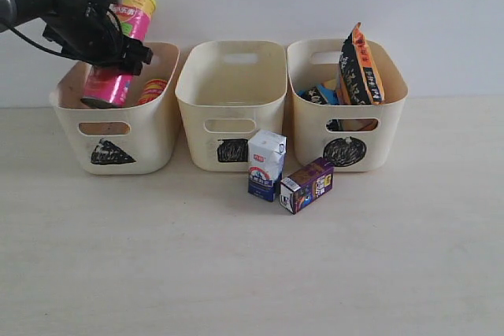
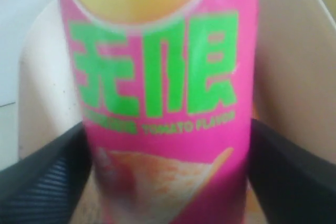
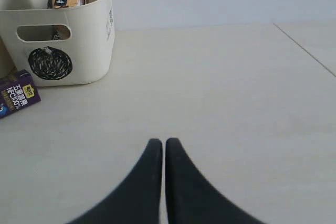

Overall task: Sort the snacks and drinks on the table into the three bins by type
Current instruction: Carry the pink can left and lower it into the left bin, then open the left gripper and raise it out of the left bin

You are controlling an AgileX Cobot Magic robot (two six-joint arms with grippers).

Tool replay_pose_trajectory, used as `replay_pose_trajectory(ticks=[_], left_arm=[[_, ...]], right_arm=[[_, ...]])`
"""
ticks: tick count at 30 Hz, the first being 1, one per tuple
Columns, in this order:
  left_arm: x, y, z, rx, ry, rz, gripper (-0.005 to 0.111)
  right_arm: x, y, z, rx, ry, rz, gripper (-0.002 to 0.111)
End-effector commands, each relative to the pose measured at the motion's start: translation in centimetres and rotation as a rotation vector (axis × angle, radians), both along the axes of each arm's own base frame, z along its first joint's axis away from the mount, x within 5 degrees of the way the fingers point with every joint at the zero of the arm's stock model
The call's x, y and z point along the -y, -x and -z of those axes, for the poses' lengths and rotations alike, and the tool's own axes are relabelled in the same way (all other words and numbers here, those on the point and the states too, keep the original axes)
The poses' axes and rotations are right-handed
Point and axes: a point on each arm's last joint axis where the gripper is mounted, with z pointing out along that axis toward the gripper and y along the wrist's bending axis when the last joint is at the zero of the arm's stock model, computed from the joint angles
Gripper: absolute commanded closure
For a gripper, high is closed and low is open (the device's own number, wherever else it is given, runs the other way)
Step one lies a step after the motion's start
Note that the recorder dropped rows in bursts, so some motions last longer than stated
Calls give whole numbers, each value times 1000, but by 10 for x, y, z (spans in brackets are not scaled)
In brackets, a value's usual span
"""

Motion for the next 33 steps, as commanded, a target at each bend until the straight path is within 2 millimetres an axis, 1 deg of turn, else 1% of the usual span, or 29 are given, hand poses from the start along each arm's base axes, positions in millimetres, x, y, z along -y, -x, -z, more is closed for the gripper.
replay_pose_trajectory(ticks=[1,6,7,9,10,11,12,15,17,20,28,33], left_arm=[[-2,0,-6,13,-1,-8,20],[-3,1,-8,12,-5,-9,20],[-3,2,-11,15,-13,-9,21],[-5,5,-21,19,-33,-7,26],[-6,7,-26,19,-41,-5,32],[-7,11,-32,9,-61,11,41],[-8,15,-37,-3,-76,23,53],[-9,25,-52,-40,-91,50,100],[-7,33,-60,-57,-76,88,101],[-5,44,-68,-61,-34,99,102],[-2,75,-78,-61,-45,129,102],[12,100,-83,-29,-41,173,102]], right_arm=[[0,0,-1,13,5,0,108],[0,0,-1,13,5,0,108],[0,0,-1,13,5,0,108],[0,0,-1,13,5,0,108],[0,0,-1,13,5,0,108],[0,0,-1,13,5,0,108],[0,0,-1,13,5,0,108],[0,0,-1,13,5,0,108],[0,0,-1,13,5,0,108],[0,0,-1,13,5,0,108],[0,0,-1,13,5,0,108],[0,0,-1,13,5,0,108]])
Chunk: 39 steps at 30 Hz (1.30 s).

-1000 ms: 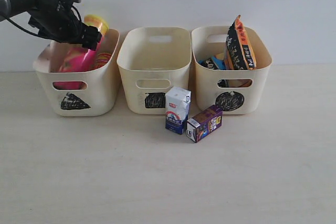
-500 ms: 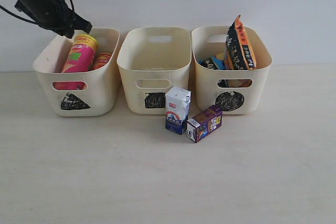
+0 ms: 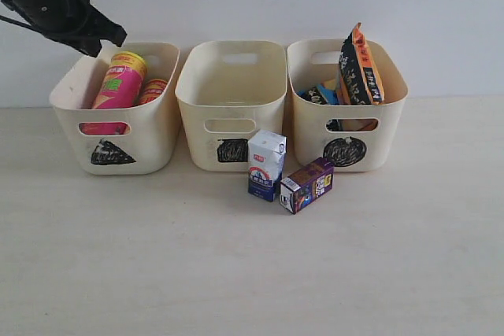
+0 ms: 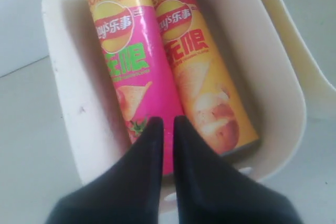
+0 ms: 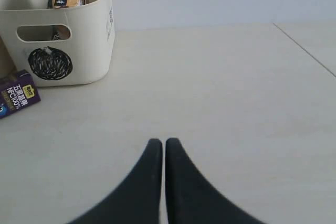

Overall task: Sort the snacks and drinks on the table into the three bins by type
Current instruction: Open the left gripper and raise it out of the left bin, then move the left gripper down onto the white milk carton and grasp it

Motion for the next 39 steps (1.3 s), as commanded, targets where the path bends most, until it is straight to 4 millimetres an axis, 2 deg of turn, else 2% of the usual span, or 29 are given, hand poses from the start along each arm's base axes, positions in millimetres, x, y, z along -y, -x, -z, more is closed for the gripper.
replay_pose_trajectory(ticks=[1,7,14,19,23,27,29,33,36,39], left_arm=[[17,24,-8,44,19,56,102],[44,57,-10,106,40,141,102],[71,94,9,148,45,260,102],[91,113,18,118,13,361,102],[117,129,20,112,-24,566,102],[142,146,18,103,63,696,102],[152,151,19,90,124,703,102],[173,157,26,52,114,773,102],[189,154,28,21,115,808,102],[201,143,32,-29,121,808,100]], right_arm=[[0,0,-1,13,5,0,108],[0,0,-1,13,5,0,108],[0,0,-1,13,5,0,108],[0,0,-1,13,5,0,108],[0,0,-1,13,5,0,108],[0,0,-1,13,5,0,108],[0,0,-1,13,5,0,108],[0,0,-1,13,5,0,108],[0,0,-1,13,5,0,108],[0,0,-1,13,5,0,108]])
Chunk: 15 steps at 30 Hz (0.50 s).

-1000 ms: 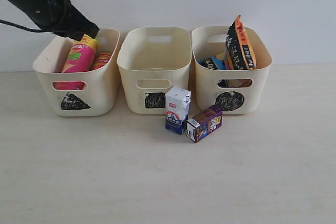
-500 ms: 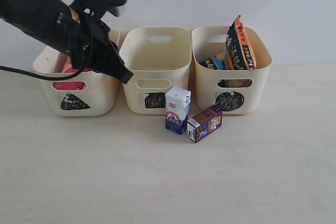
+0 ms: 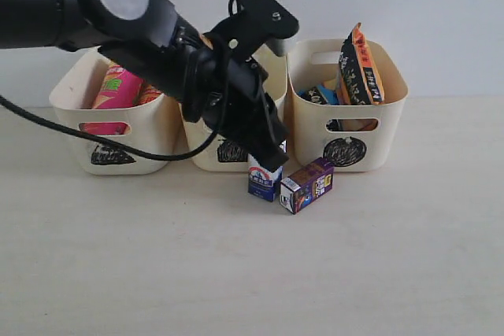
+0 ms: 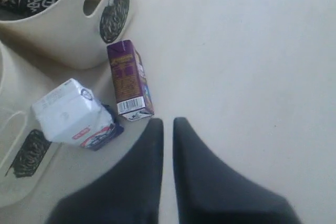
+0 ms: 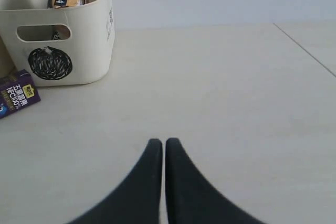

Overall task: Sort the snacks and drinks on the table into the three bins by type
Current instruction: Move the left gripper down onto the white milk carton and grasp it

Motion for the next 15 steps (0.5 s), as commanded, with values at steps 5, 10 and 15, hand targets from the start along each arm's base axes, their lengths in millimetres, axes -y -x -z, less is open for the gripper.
replay_pose_trajectory(ticks=[5,10,15], left_arm=[[31,-21,16,-65,-151,236,45],[30,-39,28,135,-391,470,34],[32,-49,37,226,-479,574,34]], right_arm=[[0,0,-1,13,5,0,108],[0,0,-1,13,5,0,108],[0,0,-1,13,5,0,108]])
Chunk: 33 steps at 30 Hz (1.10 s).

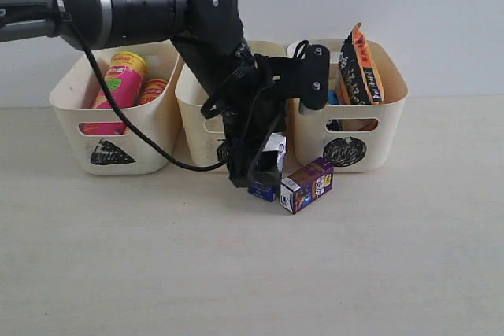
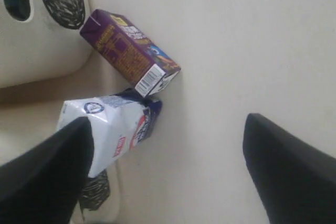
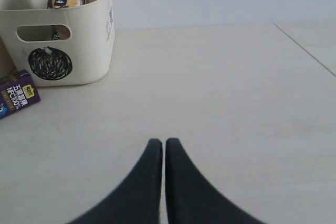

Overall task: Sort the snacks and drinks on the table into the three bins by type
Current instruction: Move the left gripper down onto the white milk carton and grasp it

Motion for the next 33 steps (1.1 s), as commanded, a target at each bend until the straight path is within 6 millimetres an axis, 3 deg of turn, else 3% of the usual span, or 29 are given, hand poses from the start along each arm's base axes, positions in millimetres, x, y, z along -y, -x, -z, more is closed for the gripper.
replay_pose_trajectory(ticks=[1,14,33], left_arm=[[3,-7,4,78,-47,112,34],[23,-34,28,143,-81,179,34],[19,-60,52,122,-134,134,34]], right_arm=[[0,0,-1,13,5,0,108],[0,0,-1,13,5,0,108],[0,0,-1,13,5,0,108]])
